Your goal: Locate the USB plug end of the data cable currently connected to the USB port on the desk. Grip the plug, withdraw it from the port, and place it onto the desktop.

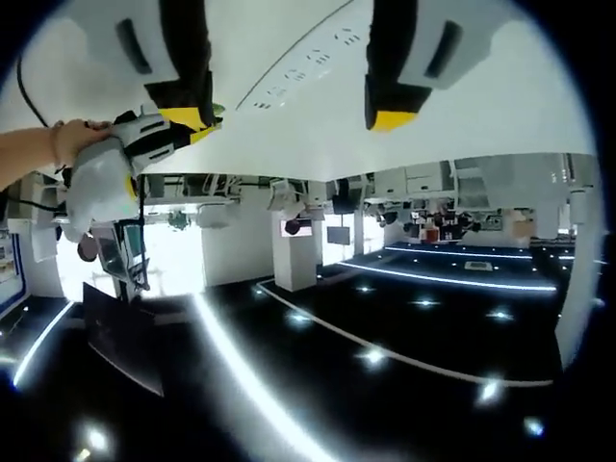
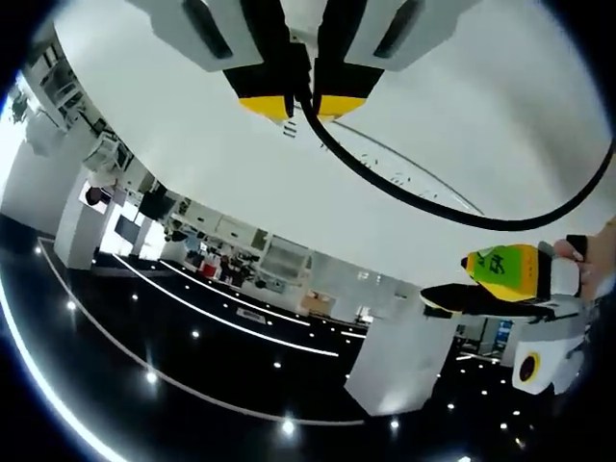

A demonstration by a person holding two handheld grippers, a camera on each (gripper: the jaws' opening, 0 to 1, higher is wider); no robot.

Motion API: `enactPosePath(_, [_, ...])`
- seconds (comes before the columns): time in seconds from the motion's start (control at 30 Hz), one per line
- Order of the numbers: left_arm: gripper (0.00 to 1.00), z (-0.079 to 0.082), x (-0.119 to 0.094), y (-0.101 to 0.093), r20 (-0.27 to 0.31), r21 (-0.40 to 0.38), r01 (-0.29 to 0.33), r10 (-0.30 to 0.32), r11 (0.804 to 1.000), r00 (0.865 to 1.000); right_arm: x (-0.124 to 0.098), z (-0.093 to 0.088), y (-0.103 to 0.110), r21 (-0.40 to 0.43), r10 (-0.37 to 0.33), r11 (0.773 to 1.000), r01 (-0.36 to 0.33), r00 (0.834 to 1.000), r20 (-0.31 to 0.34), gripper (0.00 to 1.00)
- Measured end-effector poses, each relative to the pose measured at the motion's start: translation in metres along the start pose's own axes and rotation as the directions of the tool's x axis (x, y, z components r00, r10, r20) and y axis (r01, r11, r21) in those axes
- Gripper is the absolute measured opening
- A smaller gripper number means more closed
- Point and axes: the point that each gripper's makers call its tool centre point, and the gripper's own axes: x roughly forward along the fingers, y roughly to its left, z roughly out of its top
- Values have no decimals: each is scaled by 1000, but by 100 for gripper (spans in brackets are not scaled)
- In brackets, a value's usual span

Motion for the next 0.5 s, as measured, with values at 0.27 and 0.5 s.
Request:
enactPosePath(0.27, [64, 0, 1, -1, 2, -5, 3, -3, 1000, 1000, 5, -2, 6, 24, 17, 1000, -17, 1000, 12, 12])
enactPosePath(0.5, [65, -4, 2, -1, -10, -7, 4, -4, 1000, 1000, 6, -2, 8, 64, 28, 998, -28, 1000, 14, 14])
